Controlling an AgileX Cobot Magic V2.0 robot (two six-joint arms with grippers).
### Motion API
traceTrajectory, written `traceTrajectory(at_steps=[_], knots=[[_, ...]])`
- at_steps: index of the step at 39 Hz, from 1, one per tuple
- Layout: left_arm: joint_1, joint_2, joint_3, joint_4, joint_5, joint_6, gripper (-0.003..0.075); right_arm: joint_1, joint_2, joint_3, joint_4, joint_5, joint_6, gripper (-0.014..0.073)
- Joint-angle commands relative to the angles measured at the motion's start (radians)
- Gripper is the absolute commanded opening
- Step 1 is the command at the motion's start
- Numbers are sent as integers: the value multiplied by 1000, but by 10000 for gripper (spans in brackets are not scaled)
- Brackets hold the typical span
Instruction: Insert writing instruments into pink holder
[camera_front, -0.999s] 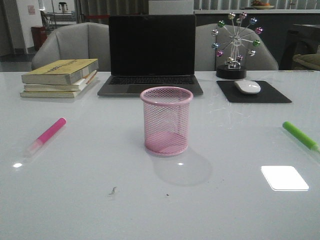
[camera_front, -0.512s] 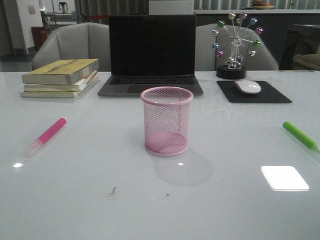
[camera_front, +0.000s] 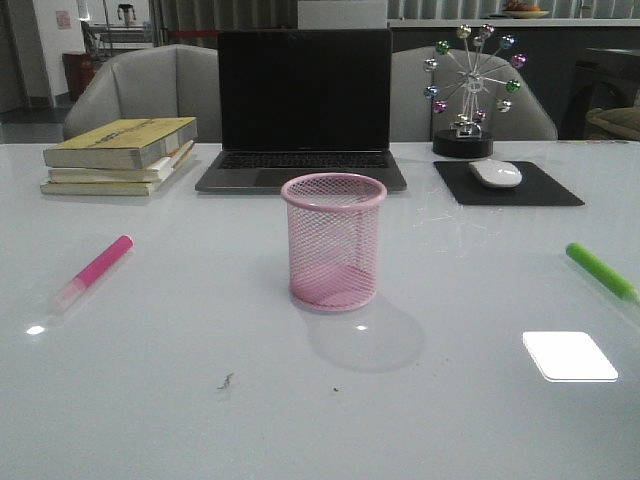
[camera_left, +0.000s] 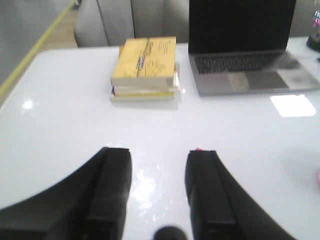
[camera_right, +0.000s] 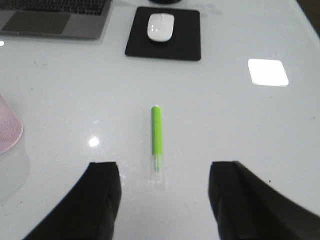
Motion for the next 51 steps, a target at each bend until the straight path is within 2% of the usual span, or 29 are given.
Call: traceTrajectory(at_steps=[1, 9, 15, 28, 36, 43, 51], knots=[[-4, 51, -39, 3, -57, -10, 345, -5, 39, -35, -16, -74, -7, 500], [-4, 101, -39, 3, -69, -10, 344, -5, 118, -39, -16, -126, -7, 500], [-4, 116, -39, 3, -82, -10, 344, -5, 249, -104, -14, -48, -7, 499], [-4, 116, -39, -1, -89, -10, 344, -5, 660, -507, 8, 202, -7, 499], [-4, 116, -39, -5, -89, -10, 344, -5, 898, -728, 7, 280, -7, 499], [-4, 116, -39, -5, -89, -10, 342, -5, 1063, -851, 7, 362, -22, 499], [-4, 116, -39, -27, -87, -10, 341, -5, 1192, -893, 0, 380, -25, 499]])
